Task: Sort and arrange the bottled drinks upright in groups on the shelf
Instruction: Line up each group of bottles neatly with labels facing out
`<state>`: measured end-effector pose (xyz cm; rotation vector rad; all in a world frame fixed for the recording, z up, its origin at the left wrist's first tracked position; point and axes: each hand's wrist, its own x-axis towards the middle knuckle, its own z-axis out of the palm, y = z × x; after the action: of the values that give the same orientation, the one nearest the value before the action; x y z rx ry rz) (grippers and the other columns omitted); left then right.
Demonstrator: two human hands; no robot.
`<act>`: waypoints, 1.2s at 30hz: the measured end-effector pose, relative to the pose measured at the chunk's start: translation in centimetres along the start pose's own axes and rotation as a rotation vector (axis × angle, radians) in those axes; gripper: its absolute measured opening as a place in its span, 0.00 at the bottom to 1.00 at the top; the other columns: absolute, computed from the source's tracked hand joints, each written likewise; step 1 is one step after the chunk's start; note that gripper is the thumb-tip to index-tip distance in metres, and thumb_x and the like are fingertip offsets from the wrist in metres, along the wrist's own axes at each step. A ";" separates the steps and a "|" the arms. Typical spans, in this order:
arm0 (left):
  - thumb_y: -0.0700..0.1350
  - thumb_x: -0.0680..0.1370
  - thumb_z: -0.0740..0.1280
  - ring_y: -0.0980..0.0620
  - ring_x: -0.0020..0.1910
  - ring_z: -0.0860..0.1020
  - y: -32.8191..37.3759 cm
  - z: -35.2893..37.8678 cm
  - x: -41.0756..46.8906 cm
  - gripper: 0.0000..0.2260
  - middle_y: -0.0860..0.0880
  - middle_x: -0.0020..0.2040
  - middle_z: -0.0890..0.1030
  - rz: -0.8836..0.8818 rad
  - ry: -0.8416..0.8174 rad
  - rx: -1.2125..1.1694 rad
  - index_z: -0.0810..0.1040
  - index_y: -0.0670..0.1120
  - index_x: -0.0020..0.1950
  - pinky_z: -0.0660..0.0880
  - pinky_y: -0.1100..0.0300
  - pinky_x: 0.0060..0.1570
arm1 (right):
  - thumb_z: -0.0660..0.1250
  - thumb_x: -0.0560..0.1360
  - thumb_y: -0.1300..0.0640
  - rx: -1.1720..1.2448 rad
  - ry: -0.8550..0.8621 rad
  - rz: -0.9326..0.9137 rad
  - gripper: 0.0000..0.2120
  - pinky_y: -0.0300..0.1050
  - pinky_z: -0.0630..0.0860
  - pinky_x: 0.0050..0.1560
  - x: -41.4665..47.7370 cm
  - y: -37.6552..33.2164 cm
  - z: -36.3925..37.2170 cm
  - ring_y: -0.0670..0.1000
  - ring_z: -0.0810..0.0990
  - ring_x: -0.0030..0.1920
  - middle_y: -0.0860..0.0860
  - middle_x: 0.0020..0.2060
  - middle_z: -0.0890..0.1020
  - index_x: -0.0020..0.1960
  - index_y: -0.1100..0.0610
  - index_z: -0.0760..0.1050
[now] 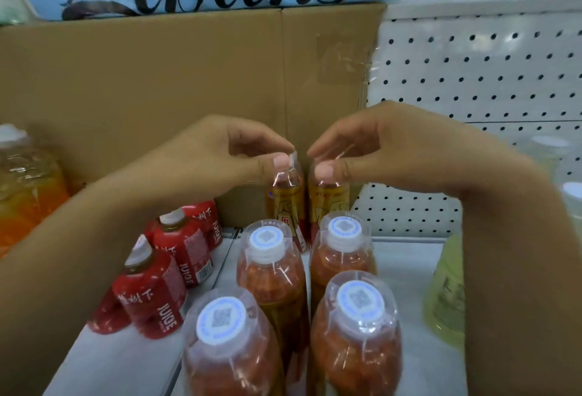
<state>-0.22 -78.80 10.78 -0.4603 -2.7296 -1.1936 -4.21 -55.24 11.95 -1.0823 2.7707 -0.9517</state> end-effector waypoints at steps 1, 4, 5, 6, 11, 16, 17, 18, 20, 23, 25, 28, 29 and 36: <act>0.51 0.75 0.71 0.63 0.52 0.83 0.7 -0.2 -1.2 0.12 0.58 0.52 0.86 -0.005 -0.077 -0.010 0.84 0.54 0.57 0.76 0.71 0.52 | 0.71 0.63 0.33 -0.024 -0.095 -0.031 0.21 0.45 0.80 0.57 -0.7 -0.5 -0.2 0.36 0.84 0.49 0.35 0.48 0.85 0.53 0.39 0.83; 0.50 0.72 0.72 0.60 0.50 0.85 1.4 -0.4 -3.7 0.13 0.56 0.50 0.87 -0.034 -0.253 0.007 0.85 0.53 0.56 0.76 0.72 0.49 | 0.72 0.64 0.35 -0.072 -0.284 -0.074 0.21 0.43 0.78 0.60 -1.8 -1.5 -0.3 0.36 0.83 0.51 0.34 0.49 0.85 0.56 0.37 0.83; 0.49 0.71 0.73 0.59 0.50 0.85 1.3 -0.3 -4.1 0.14 0.56 0.50 0.87 -0.049 -0.288 0.004 0.85 0.53 0.56 0.77 0.72 0.48 | 0.72 0.64 0.35 -0.097 -0.307 -0.076 0.21 0.43 0.78 0.61 -1.9 -1.6 -0.2 0.35 0.83 0.51 0.34 0.48 0.85 0.56 0.37 0.83; 0.48 0.71 0.73 0.58 0.50 0.85 1.1 -0.2 -4.5 0.14 0.55 0.50 0.87 -0.067 -0.310 -0.008 0.85 0.52 0.57 0.77 0.72 0.47 | 0.72 0.63 0.34 -0.123 -0.326 -0.072 0.22 0.44 0.78 0.61 -1.9 -1.7 -0.1 0.36 0.83 0.51 0.33 0.48 0.85 0.56 0.37 0.82; 0.49 0.70 0.75 0.57 0.52 0.85 0.5 0.0 -5.4 0.18 0.56 0.53 0.86 -0.080 -0.313 -0.010 0.83 0.54 0.61 0.78 0.69 0.51 | 0.76 0.62 0.37 -0.077 -0.380 -0.023 0.22 0.50 0.85 0.50 -1.8 -1.2 0.5 0.47 0.87 0.45 0.36 0.45 0.85 0.55 0.42 0.84; 0.53 0.71 0.73 0.67 0.50 0.82 0.3 0.9 -5.8 0.17 0.63 0.53 0.85 -0.020 -0.161 0.111 0.82 0.57 0.61 0.74 0.75 0.50 | 0.78 0.69 0.48 -0.002 -0.287 -0.031 0.15 0.48 0.85 0.47 -1.3 -0.6 0.7 0.49 0.87 0.43 0.47 0.43 0.88 0.55 0.49 0.84; 0.53 0.72 0.73 0.69 0.51 0.81 0.1 1.3 -5.8 0.17 0.65 0.53 0.84 -0.011 -0.104 0.136 0.82 0.57 0.61 0.73 0.77 0.50 | 0.78 0.70 0.48 0.002 -0.262 -0.026 0.14 0.48 0.85 0.46 -1.2 -0.4 0.8 0.49 0.87 0.43 0.47 0.42 0.88 0.54 0.49 0.84; 0.53 0.73 0.73 0.70 0.52 0.80 -0.2 1.6 -5.7 0.17 0.66 0.53 0.84 -0.012 -0.053 0.140 0.82 0.57 0.62 0.72 0.78 0.50 | 0.78 0.71 0.48 0.003 -0.236 -0.020 0.13 0.48 0.86 0.46 -1.0 -0.2 0.9 0.49 0.87 0.42 0.48 0.41 0.88 0.54 0.50 0.84; 0.50 0.76 0.72 0.69 0.51 0.81 -0.9 2.0 -5.4 0.14 0.65 0.52 0.85 -0.029 0.019 0.088 0.82 0.56 0.62 0.74 0.76 0.51 | 0.77 0.71 0.49 0.000 -0.183 -0.014 0.12 0.48 0.86 0.46 -0.5 0.1 1.1 0.48 0.87 0.41 0.47 0.41 0.88 0.54 0.50 0.84; 0.47 0.78 0.71 0.63 0.51 0.83 -2.2 2.5 -4.2 0.12 0.60 0.51 0.86 -0.045 0.097 0.016 0.83 0.55 0.61 0.78 0.66 0.54 | 0.78 0.71 0.49 0.008 -0.100 -0.020 0.12 0.50 0.86 0.45 0.3 0.7 1.5 0.48 0.87 0.41 0.46 0.42 0.88 0.54 0.48 0.84; 0.46 0.79 0.71 0.64 0.51 0.83 -3.0 2.9 -3.2 0.11 0.59 0.50 0.86 -0.043 0.181 -0.013 0.83 0.54 0.61 0.78 0.65 0.55 | 0.78 0.71 0.49 0.009 -0.048 -0.012 0.11 0.54 0.86 0.46 0.9 1.2 1.8 0.50 0.87 0.42 0.47 0.44 0.88 0.52 0.46 0.83; 0.45 0.79 0.71 0.67 0.50 0.81 -3.9 3.1 -1.7 0.11 0.62 0.50 0.84 -0.059 0.252 0.000 0.83 0.54 0.61 0.76 0.73 0.52 | 0.78 0.71 0.49 -0.001 0.072 -0.009 0.10 0.57 0.85 0.45 2.0 2.1 2.5 0.49 0.86 0.42 0.47 0.44 0.87 0.50 0.44 0.81; 0.45 0.80 0.70 0.65 0.51 0.82 -4.2 3.2 -1.2 0.12 0.60 0.52 0.84 -0.064 0.255 0.002 0.83 0.53 0.62 0.76 0.71 0.54 | 0.78 0.71 0.49 -0.012 0.104 -0.012 0.09 0.56 0.85 0.46 2.3 2.3 2.6 0.47 0.86 0.43 0.47 0.45 0.86 0.49 0.45 0.81; 0.48 0.79 0.71 0.55 0.53 0.83 -5.2 3.5 -0.2 0.09 0.51 0.55 0.84 -0.062 0.218 -0.110 0.84 0.54 0.58 0.79 0.64 0.56 | 0.79 0.69 0.44 -0.093 0.093 -0.059 0.09 0.49 0.82 0.53 3.0 2.5 3.3 0.40 0.83 0.46 0.42 0.43 0.85 0.47 0.43 0.84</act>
<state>-1.77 -79.67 4.75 -0.2416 -2.5198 -1.3295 -7.27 -57.49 8.48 -1.1679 2.9000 -0.9101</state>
